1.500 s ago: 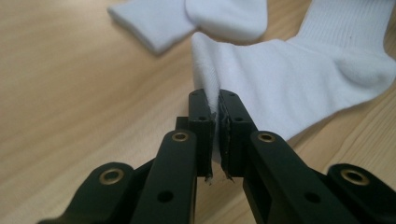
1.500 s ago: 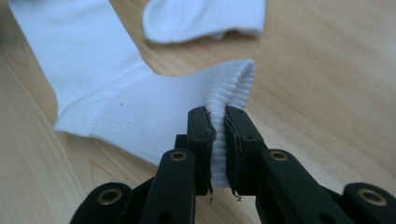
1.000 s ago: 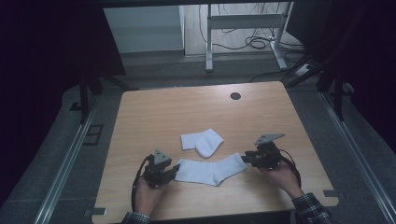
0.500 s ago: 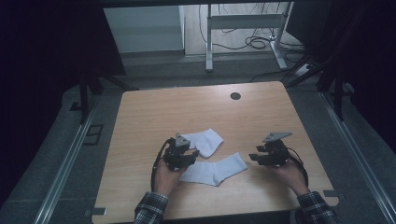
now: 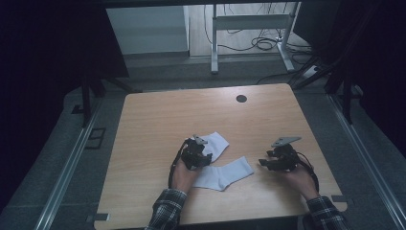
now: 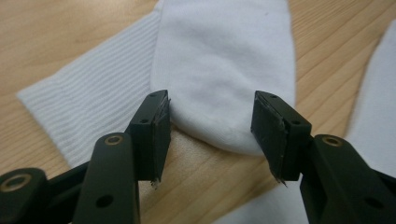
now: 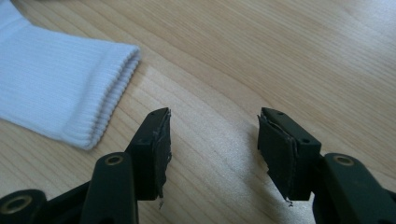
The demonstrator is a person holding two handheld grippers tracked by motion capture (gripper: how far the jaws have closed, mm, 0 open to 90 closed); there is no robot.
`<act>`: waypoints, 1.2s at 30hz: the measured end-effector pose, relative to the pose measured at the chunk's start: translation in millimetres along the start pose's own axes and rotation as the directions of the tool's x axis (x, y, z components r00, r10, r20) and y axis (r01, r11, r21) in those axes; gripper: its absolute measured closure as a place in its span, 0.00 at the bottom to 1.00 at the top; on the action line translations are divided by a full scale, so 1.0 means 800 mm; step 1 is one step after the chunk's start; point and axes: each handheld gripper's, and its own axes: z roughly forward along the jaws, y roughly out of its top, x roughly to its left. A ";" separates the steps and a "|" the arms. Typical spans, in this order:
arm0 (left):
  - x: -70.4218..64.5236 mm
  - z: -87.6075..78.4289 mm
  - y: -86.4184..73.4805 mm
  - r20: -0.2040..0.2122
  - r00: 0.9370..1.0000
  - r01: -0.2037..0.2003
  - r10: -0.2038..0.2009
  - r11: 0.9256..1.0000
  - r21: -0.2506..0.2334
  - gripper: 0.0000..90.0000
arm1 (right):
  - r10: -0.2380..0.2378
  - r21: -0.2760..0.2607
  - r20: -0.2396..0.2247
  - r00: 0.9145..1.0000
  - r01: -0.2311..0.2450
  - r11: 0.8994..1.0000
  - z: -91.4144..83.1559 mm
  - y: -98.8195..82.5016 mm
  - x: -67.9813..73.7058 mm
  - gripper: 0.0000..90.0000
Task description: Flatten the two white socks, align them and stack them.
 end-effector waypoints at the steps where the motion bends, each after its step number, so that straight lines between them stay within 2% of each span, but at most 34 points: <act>1: 0.001 0.001 -0.001 0.020 1.000 0.016 -0.016 1.000 -0.008 0.55 | -0.001 0.004 -0.001 1.000 0.001 1.000 0.001 0.000 0.001 0.49; 3: 0.003 0.000 0.001 0.021 0.999 0.034 -0.034 0.999 -0.004 0.68 | -0.009 0.009 0.003 1.000 0.009 1.000 0.002 0.000 0.002 0.49; 6: 0.004 -0.001 0.004 0.031 0.999 0.040 -0.040 0.999 0.003 0.90 | -0.012 0.007 0.005 1.000 0.012 1.000 0.002 0.000 0.002 0.49; 7: 0.004 -0.001 0.005 0.033 0.999 0.041 -0.041 0.999 -0.001 0.94 | -0.012 0.007 0.004 1.000 0.012 1.000 0.002 0.000 0.002 0.49; 11: 0.006 -0.009 0.017 0.054 0.997 0.057 -0.054 0.997 -0.050 0.94 | -0.009 0.004 0.002 1.000 0.009 1.000 0.002 -0.001 0.002 0.49; 14: 0.004 -0.021 0.033 0.084 0.994 0.077 -0.069 0.992 -0.100 0.94 | -0.012 0.004 0.001 1.000 0.012 1.000 0.002 0.000 0.002 0.48; 17: 0.001 -0.029 0.049 0.111 0.992 0.077 -0.063 0.989 -0.123 0.94 | -0.015 0.006 0.004 1.000 0.015 1.000 0.002 0.000 0.002 0.48; 26: -0.027 -0.039 0.106 0.168 0.986 0.040 -0.010 0.983 -0.178 0.94 | -0.026 0.004 -0.001 1.000 0.026 1.000 0.002 -0.001 0.003 0.48; 28: -0.034 -0.041 0.117 0.170 0.985 0.024 0.008 0.982 -0.187 0.94 | -0.027 0.003 0.001 1.000 0.027 1.000 0.002 -0.001 0.003 0.48; 30: -0.042 -0.047 0.129 0.172 0.985 0.014 0.022 0.979 -0.203 0.94 | -0.029 0.002 0.000 1.000 0.029 1.000 0.002 -0.001 0.003 0.48; 34: -0.053 -0.069 0.155 0.168 0.984 -0.013 0.057 0.967 -0.253 0.94 | -0.023 -0.001 -0.004 1.000 0.023 1.000 0.002 -0.002 0.003 0.48; 36: -0.055 -0.088 0.166 0.167 0.983 -0.022 0.073 0.956 -0.291 0.94 | -0.023 -0.001 -0.005 1.000 0.023 1.000 0.002 -0.002 0.003 0.48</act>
